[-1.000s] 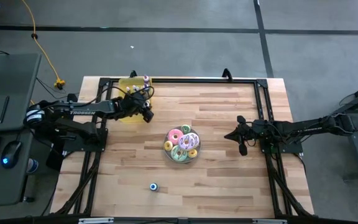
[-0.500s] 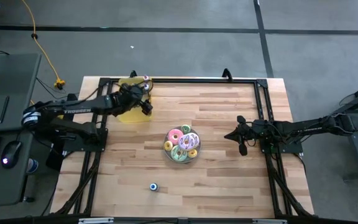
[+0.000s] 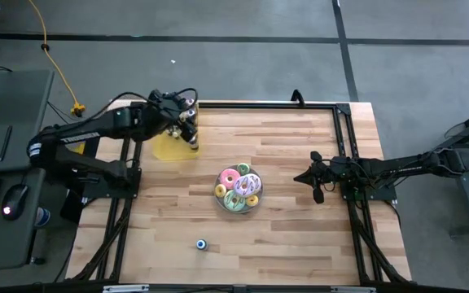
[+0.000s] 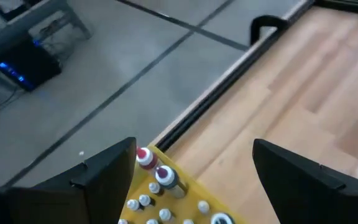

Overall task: Pick & Place food coloring
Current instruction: Put the blue food coloring bottle into the yellow bin

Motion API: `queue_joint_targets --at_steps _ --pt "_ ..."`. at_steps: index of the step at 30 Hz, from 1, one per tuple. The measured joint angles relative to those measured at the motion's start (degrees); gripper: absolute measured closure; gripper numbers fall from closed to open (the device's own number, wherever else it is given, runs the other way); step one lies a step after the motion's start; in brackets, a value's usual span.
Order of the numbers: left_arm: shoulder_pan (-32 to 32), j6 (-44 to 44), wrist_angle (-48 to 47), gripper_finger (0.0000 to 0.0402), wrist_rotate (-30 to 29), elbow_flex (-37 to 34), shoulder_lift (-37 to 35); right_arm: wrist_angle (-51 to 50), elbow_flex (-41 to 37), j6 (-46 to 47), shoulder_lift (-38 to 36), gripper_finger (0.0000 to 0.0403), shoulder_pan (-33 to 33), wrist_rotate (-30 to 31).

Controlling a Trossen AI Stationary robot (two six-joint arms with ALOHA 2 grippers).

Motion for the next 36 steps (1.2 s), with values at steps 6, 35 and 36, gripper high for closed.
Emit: queue_joint_targets --at_steps 6,35,36 --pt "-4.28 -2.57 -16.79 0.0085 7.87 13.43 4.69 0.0 0.02 0.0 0.0 0.0402 0.0 0.0" --pt "-25.54 -18.25 -45.81 0.0085 44.56 41.71 31.36 0.0 0.0 0.0 -0.01 0.0402 -0.01 0.0" --pt "-26.76 -19.38 -45.8 0.0085 43.47 41.39 31.36 0.0 0.01 0.0 -0.01 0.0402 -0.02 -0.01"
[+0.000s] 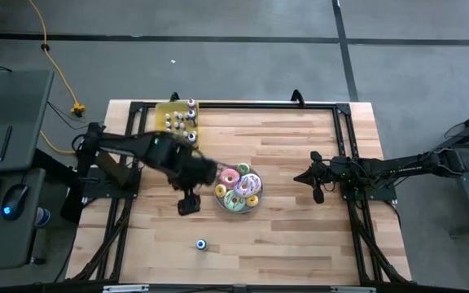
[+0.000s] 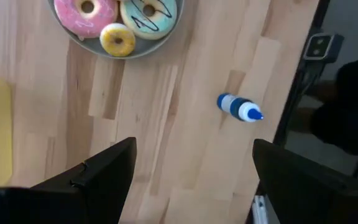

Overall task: Pick & Place food coloring
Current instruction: Put the blue food coloring bottle into the yellow bin

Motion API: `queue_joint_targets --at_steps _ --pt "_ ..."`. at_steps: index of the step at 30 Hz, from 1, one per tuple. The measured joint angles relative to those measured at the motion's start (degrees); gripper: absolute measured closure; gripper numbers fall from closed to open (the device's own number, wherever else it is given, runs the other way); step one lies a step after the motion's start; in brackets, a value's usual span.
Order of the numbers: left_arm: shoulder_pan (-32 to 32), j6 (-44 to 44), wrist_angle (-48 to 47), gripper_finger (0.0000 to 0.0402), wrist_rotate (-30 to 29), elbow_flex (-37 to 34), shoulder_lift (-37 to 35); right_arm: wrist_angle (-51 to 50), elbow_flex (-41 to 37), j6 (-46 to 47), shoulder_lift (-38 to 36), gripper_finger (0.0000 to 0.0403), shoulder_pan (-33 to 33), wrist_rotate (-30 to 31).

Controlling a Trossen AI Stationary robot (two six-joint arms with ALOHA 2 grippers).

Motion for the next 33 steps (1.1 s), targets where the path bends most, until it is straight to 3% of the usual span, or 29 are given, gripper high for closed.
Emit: queue_joint_targets --at_steps 10,18,22,26,29,33 --pt "-14.17 -0.14 0.48 0.0085 -13.13 -0.2 0.07 0.0 0.01 0.0 0.01 0.0402 0.0 0.01" --pt "-21.75 0.67 8.65 0.0085 -12.59 -5.71 0.03 0.0 0.0 0.0 0.0 0.0402 0.01 0.0" --pt "-22.74 5.47 20.01 0.0085 -10.7 -13.65 0.61 0.0 -0.01 0.0 0.02 0.0402 0.0 -0.01" --pt "-22.38 8.37 30.33 0.0085 -13.92 -20.23 0.56 0.0 -0.01 0.0 0.02 0.0402 0.01 -0.01" --pt "-21.37 10.13 34.38 0.0085 -14.79 -24.29 0.57 0.0 0.01 0.0 0.02 0.0402 0.02 -0.01" --pt "-20.19 10.07 38.48 0.0085 -11.03 -28.4 0.59 0.0 0.01 0.0 0.02 0.0402 0.01 0.01"
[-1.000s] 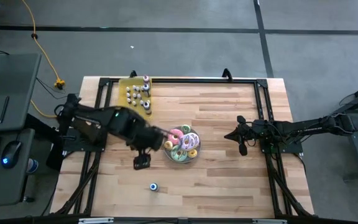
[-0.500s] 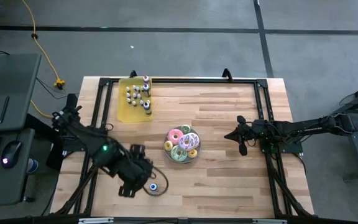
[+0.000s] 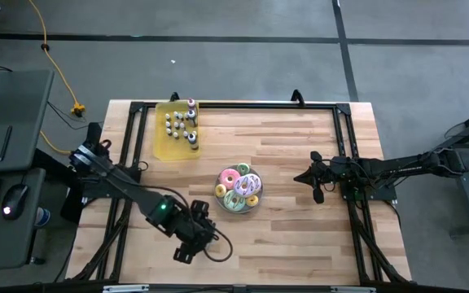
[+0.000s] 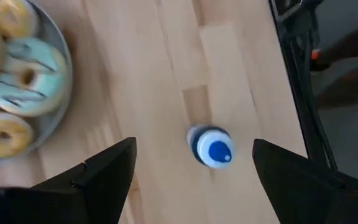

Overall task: Pick & Place food coloring
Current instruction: Put the blue food coloring bottle into the yellow bin

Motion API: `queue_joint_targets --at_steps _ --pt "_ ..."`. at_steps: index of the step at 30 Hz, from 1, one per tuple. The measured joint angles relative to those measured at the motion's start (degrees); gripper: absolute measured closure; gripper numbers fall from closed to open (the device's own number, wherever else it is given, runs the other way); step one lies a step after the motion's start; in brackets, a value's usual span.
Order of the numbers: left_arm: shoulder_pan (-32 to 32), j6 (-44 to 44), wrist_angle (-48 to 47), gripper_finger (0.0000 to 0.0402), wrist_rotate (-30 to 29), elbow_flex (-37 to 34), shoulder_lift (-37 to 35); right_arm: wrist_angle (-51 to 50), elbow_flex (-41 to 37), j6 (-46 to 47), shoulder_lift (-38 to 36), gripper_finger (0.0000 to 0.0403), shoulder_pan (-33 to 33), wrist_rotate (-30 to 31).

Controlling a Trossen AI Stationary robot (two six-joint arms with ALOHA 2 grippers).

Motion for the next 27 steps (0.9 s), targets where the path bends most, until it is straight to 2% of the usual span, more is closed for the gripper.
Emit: queue_joint_targets --at_steps 9,19,27 --pt "0.25 0.27 2.49 0.0085 4.94 -4.35 1.02 -0.05 0.0 0.0 -0.02 0.0402 0.01 0.0" --pt "0.25 0.95 5.69 0.0085 4.87 -4.44 5.3 -0.23 0.0 0.0 -0.02 0.0402 0.01 0.0" --pt "0.25 0.92 5.92 0.0095 4.63 -4.42 5.27 -0.02 0.0 0.0 -0.02 0.0402 0.0 -0.01"
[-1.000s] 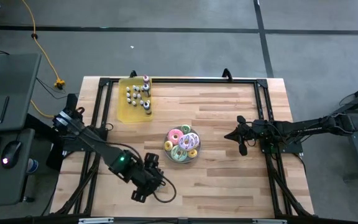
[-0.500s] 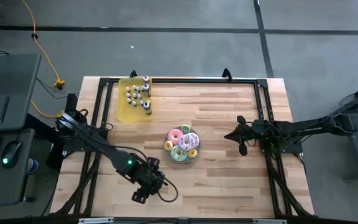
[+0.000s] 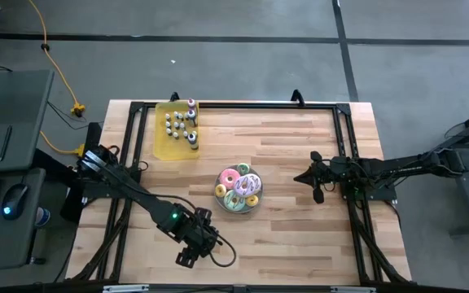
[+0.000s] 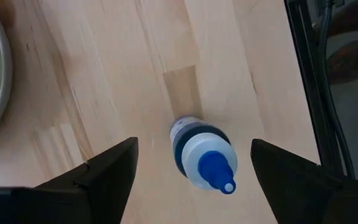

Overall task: Pick & Place food coloring
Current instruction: Put the blue food coloring bottle into the yellow bin

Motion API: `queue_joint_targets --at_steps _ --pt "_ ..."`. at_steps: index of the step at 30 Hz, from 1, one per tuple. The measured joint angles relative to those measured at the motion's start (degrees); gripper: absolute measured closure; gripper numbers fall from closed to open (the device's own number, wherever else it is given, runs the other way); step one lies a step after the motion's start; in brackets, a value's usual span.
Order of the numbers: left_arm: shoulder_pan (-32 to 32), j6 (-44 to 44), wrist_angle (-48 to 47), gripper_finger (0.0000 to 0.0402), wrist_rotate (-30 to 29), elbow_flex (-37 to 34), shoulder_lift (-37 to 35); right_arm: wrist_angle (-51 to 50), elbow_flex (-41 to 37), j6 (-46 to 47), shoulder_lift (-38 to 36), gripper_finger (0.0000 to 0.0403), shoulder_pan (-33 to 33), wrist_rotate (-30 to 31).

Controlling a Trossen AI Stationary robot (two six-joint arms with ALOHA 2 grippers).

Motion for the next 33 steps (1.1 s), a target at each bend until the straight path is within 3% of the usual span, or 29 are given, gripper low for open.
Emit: queue_joint_targets --at_steps 13,22,33 --pt "0.0 -0.44 -0.06 0.0201 1.15 0.0 0.0 0.0 0.0 0.0 0.0 0.0402 0.01 -0.01" --pt "-0.02 -0.49 0.2 0.0208 4.71 0.04 1.69 0.02 0.0 0.0 0.0 0.0402 0.01 0.0" --pt "0.0 -1.97 0.46 0.0209 3.21 0.04 1.77 0.0 -0.02 0.0 0.02 0.0402 -0.01 -0.01"
